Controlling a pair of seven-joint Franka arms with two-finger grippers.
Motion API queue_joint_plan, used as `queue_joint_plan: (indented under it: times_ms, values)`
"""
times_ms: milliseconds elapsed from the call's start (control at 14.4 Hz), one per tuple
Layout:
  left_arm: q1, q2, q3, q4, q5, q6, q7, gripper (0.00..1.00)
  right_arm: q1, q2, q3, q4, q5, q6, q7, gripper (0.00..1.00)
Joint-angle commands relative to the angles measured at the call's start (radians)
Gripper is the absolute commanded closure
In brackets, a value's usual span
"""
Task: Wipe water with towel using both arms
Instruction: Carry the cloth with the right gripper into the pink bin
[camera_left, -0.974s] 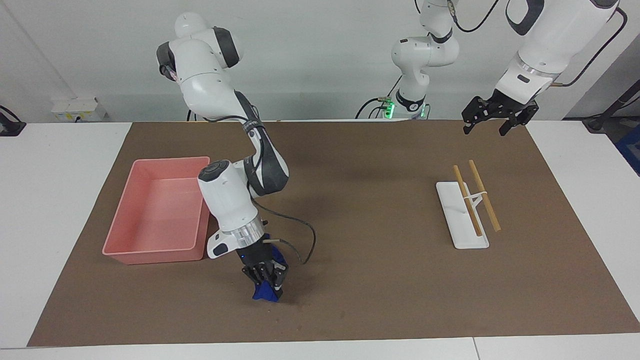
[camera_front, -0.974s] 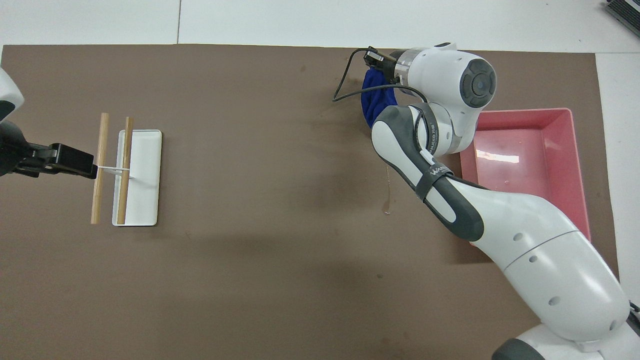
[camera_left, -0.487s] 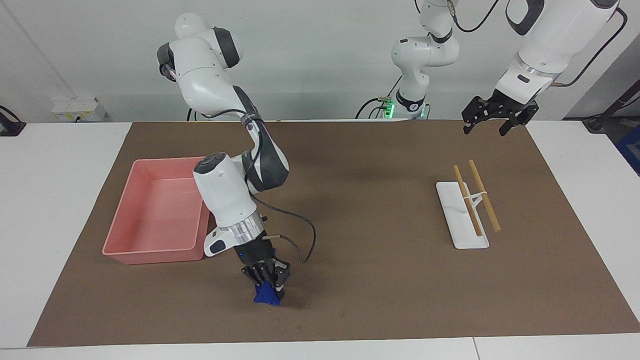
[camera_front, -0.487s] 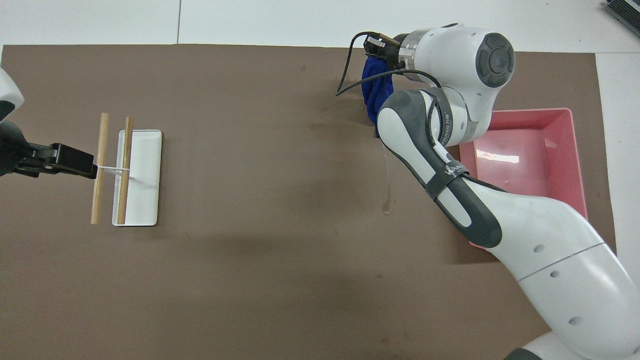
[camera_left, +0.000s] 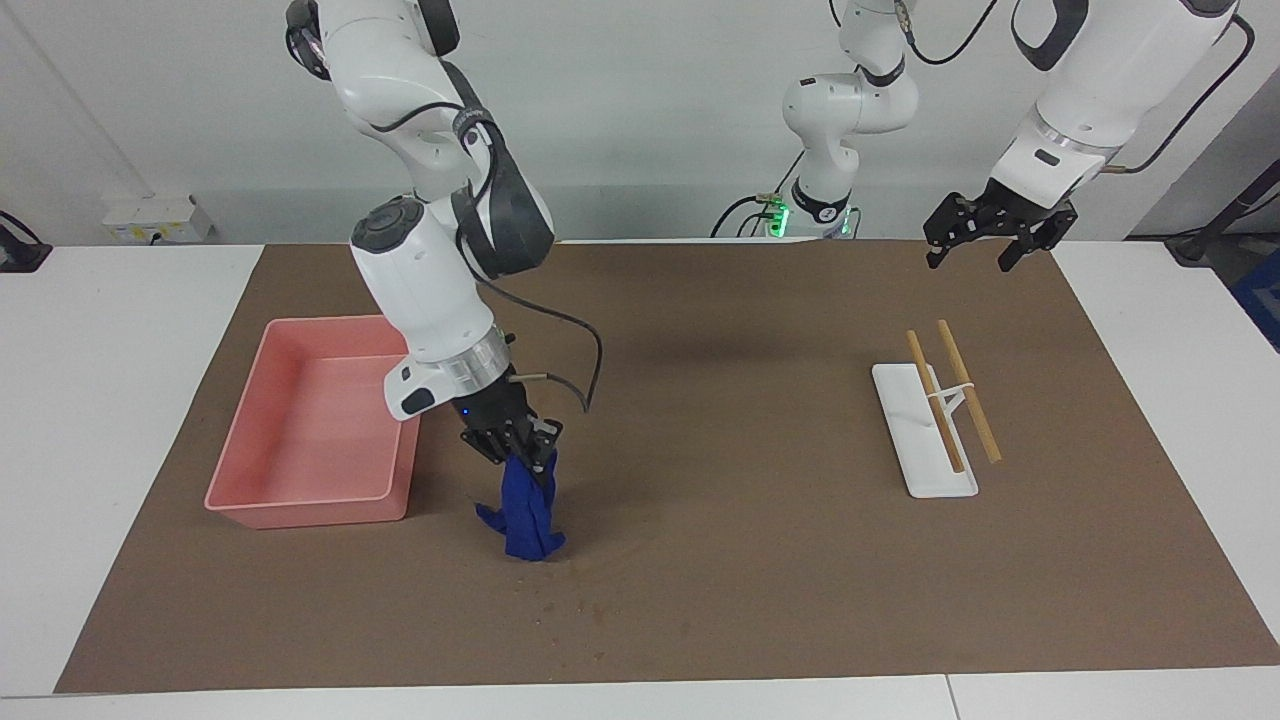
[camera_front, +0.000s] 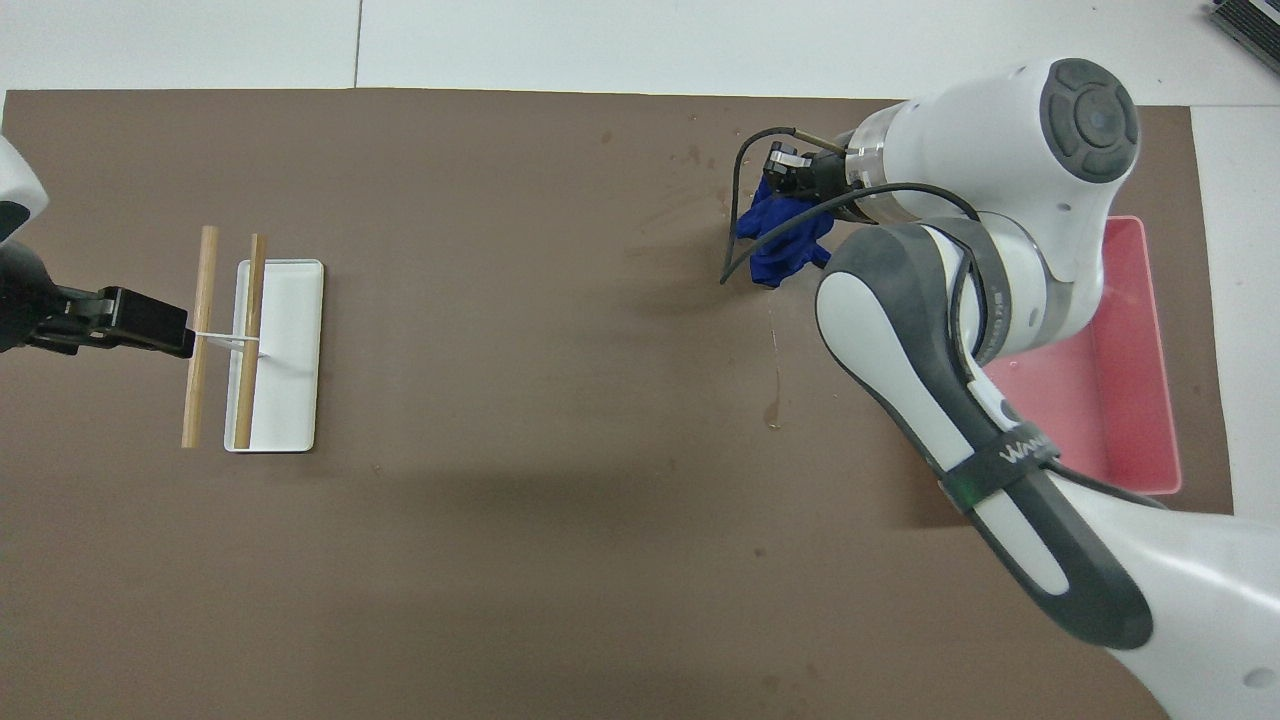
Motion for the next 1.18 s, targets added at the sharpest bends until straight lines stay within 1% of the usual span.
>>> queue_joint_plan:
  times_ms: [0, 139, 278, 418, 557, 835, 1044, 1114]
  values:
    - [-0.008, -0.019, 0.007, -0.013, 0.02, -0.009, 0.002, 0.0, -0.022, -0.195, 0.01, -0.139, -0.005, -0.174, 0.069, 1.0]
    - [-0.008, -0.019, 0.007, -0.013, 0.02, -0.009, 0.002, 0.0, -0.026, -0.255, 0.01, -0.144, -0.005, -0.323, 0.127, 1.0]
    - [-0.008, -0.019, 0.007, -0.013, 0.02, -0.009, 0.002, 0.0, -0.066, -0.295, 0.01, -0.135, -0.007, -0.423, 0.128, 1.0]
    - [-0.008, -0.019, 0.007, -0.013, 0.02, -0.009, 0.002, 0.0, -0.118, -0.33, 0.009, -0.135, -0.007, -0.488, 0.108, 1.0]
    - [-0.008, -0.02, 0.007, -0.013, 0.02, -0.009, 0.002, 0.0, -0.17, -0.355, 0.007, -0.132, -0.009, -0.538, 0.024, 1.0]
    - [-0.008, -0.02, 0.007, -0.013, 0.02, -0.011, 0.002, 0.0, -0.299, -0.355, 0.006, -0.106, -0.022, -0.568, -0.211, 1.0]
    - [-0.007, -0.02, 0.01, -0.006, 0.027, -0.009, 0.003, 0.0, -0.403, -0.35, 0.006, -0.106, -0.047, -0.546, -0.415, 1.0]
    - [-0.007, -0.022, 0.01, -0.007, 0.029, -0.009, 0.003, 0.0, -0.428, -0.35, 0.006, -0.107, -0.054, -0.519, -0.467, 1.0]
